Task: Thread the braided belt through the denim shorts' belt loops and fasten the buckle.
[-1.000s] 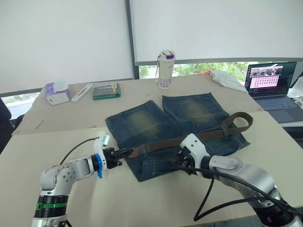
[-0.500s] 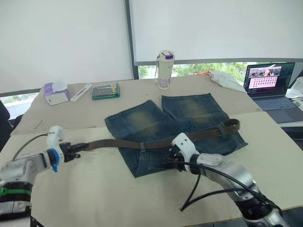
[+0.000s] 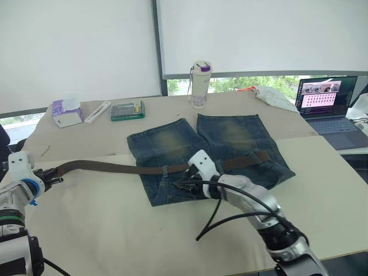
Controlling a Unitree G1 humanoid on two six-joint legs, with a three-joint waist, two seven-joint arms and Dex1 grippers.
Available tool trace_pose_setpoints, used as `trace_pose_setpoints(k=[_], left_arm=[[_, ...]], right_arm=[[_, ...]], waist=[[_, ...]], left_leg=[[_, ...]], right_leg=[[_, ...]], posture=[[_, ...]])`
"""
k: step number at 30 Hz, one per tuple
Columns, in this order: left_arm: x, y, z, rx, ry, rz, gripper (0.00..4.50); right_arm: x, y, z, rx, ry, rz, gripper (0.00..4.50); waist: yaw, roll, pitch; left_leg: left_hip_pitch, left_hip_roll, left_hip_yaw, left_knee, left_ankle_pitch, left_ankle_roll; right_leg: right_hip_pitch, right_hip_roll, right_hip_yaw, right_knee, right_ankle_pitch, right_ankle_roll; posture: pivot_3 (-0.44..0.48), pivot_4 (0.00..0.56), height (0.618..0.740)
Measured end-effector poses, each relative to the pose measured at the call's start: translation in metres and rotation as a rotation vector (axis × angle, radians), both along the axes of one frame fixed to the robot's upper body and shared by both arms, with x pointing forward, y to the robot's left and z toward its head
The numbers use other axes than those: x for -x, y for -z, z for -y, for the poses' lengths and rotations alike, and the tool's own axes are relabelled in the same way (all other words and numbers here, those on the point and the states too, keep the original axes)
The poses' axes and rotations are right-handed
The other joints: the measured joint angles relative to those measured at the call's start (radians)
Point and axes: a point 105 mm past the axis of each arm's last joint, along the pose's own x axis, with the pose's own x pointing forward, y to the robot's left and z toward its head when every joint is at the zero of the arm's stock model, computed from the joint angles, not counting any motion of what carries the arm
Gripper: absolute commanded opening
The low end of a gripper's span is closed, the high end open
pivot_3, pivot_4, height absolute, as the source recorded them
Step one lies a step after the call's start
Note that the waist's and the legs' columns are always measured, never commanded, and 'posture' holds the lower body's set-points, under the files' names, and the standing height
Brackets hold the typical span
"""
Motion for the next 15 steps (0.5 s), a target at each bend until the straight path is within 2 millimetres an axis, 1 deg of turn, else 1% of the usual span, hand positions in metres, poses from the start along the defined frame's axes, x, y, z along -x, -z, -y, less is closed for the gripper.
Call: trace_pose_setpoints(k=[1, 4, 5, 6, 7, 8, 9, 10, 11, 12, 13, 15], left_arm=[[0.0, -0.006, 0.0, 0.04, 0.0, 0.043, 1.75], [-0.004, -0.029, -0.003, 0.075, -0.037, 0.15, 2.77], [-0.008, -0.038, 0.001, 0.091, -0.023, 0.184, 3.1], [-0.014, -0.049, 0.015, 0.118, 0.032, 0.225, 3.44], [-0.02, -0.058, 0.031, 0.146, 0.101, 0.253, 3.8], [-0.023, -0.064, 0.052, 0.172, 0.191, 0.265, 4.11], [-0.025, -0.068, 0.081, 0.181, 0.319, 0.259, 4.11], [-0.023, -0.066, 0.11, 0.17, 0.449, 0.236, 4.11], [-0.018, -0.061, 0.151, 0.155, 0.623, 0.197, 4.11], [-0.012, -0.054, 0.181, 0.159, 0.745, 0.161, 4.11], [-0.008, -0.048, 0.206, 0.171, 0.833, 0.129, 4.11], [-0.003, -0.04, 0.236, 0.168, 0.936, 0.092, 4.11]], right_arm=[[0.004, -0.007, 0.013, 0.009, 0.005, 0.019, 4.5], [0.007, -0.028, 0.046, 0.056, 0.068, 0.091, 4.5], [0.006, -0.036, 0.056, 0.077, 0.098, 0.119, 4.5], [0.007, -0.043, 0.068, 0.111, 0.129, 0.145, 4.5], [0.007, -0.048, 0.077, 0.137, 0.151, 0.164, 4.5], [0.008, -0.052, 0.083, 0.161, 0.165, 0.174, 4.5], [0.008, -0.055, 0.09, 0.189, 0.18, 0.173, 4.5], [0.009, -0.056, 0.096, 0.217, 0.19, 0.169, 4.5], [0.009, -0.058, 0.107, 0.275, 0.21, 0.16, 4.5], [0.007, -0.061, 0.115, 0.333, 0.231, 0.168, 4.5], [0.004, -0.064, 0.124, 0.425, 0.255, 0.184, 4.5], [-0.005, -0.069, 0.143, 0.542, 0.316, 0.201, 4.5]], waist=[[0.002, -0.001, 0.0], [0.004, -0.002, 0.0], [0.005, -0.002, 0.0], [0.01, -0.001, 0.0], [0.013, -0.001, 0.0], [0.014, -0.001, 0.0], [0.014, -0.001, 0.0], [0.014, -0.001, 0.0], [0.014, 0.0, 0.0], [0.013, 0.001, 0.001], [0.012, 0.001, 0.001], [0.005, 0.0, 0.001]], left_leg=[[-0.001, 0.0, -0.001, 0.0, 0.0, 0.001], [0.0, 0.0, -0.001, 0.001, -0.001, 0.001], [0.0, 0.0, -0.001, 0.001, -0.002, 0.003], [-0.001, 0.0, -0.001, 0.001, -0.002, 0.003], [0.0, 0.0, -0.001, 0.001, -0.002, 0.003], [0.0, 0.0, -0.001, 0.001, -0.002, 0.003], [0.0, 0.0, -0.001, 0.001, -0.002, 0.004], [0.0, 0.0, 0.0, 0.001, -0.002, 0.004], [0.0, 0.0, 0.001, 0.001, -0.002, 0.004], [0.0, 0.0, 0.002, 0.001, -0.002, 0.004], [0.0, -0.001, 0.003, 0.002, -0.002, 0.004], [0.001, 0.002, 0.005, 0.001, -0.002, 0.004]], right_leg=[[0.0, 0.0, -0.001, -0.001, 0.0, 0.0], [0.0, 0.0, -0.002, -0.002, 0.0, 0.0], [0.001, -0.001, -0.002, -0.002, 0.0, 0.0], [0.001, -0.001, -0.002, -0.002, 0.0, 0.0], [0.002, -0.001, -0.003, -0.002, 0.0, 0.0], [0.003, -0.001, -0.003, -0.002, 0.0, 0.0], [0.003, -0.002, -0.002, -0.002, 0.0, 0.0], [0.004, -0.002, -0.001, -0.002, 0.0, 0.0], [0.004, -0.003, 0.0, -0.002, 0.0, 0.001], [0.004, -0.003, 0.001, -0.003, 0.0, 0.001], [0.003, -0.003, 0.002, -0.004, 0.0, 0.001], [0.003, 0.0, 0.002, -0.005, 0.0, 0.001]], posture=[[0.0, 0.15, 0.74], [0.0, 0.15, 0.74], [0.0, 0.15, 0.74], [0.0, 0.15, 0.74], [0.0, 0.15, 0.74], [0.0, 0.15, 0.74], [0.0, 0.15, 0.74], [0.0, 0.15, 0.74], [0.0, 0.15, 0.74], [0.0, 0.15, 0.74], [0.0, 0.15, 0.74], [0.0, 0.15, 0.74]])
